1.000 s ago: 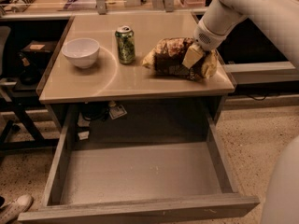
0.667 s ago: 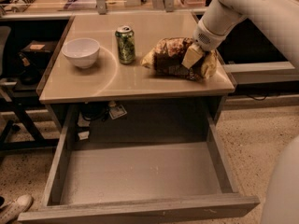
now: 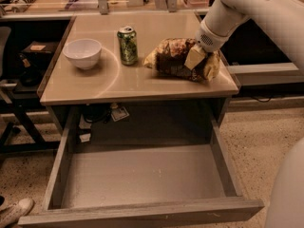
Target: Pick brown chip bag from top drawer and place on counter
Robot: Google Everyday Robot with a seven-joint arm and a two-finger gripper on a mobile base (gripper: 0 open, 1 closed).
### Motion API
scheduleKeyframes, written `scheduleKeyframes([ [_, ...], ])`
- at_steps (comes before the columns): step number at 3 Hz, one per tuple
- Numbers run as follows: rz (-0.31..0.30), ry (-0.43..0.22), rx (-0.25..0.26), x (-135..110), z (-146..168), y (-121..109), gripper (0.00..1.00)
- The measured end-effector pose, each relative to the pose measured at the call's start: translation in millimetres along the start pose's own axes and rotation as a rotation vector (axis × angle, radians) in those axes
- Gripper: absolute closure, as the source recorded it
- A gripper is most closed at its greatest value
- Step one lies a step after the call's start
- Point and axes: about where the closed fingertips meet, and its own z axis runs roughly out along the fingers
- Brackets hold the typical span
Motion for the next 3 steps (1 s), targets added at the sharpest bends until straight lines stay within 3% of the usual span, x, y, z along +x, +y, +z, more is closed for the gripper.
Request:
scheduleKeyframes([
  [1,0.000,0.000,0.000,0.0,0.0,0.0,0.11],
  [2,0.000,0.000,0.000,0.0,0.2,0.1,0.00],
  [3,0.000,0.000,0.000,0.0,0.2,0.1,0.00],
])
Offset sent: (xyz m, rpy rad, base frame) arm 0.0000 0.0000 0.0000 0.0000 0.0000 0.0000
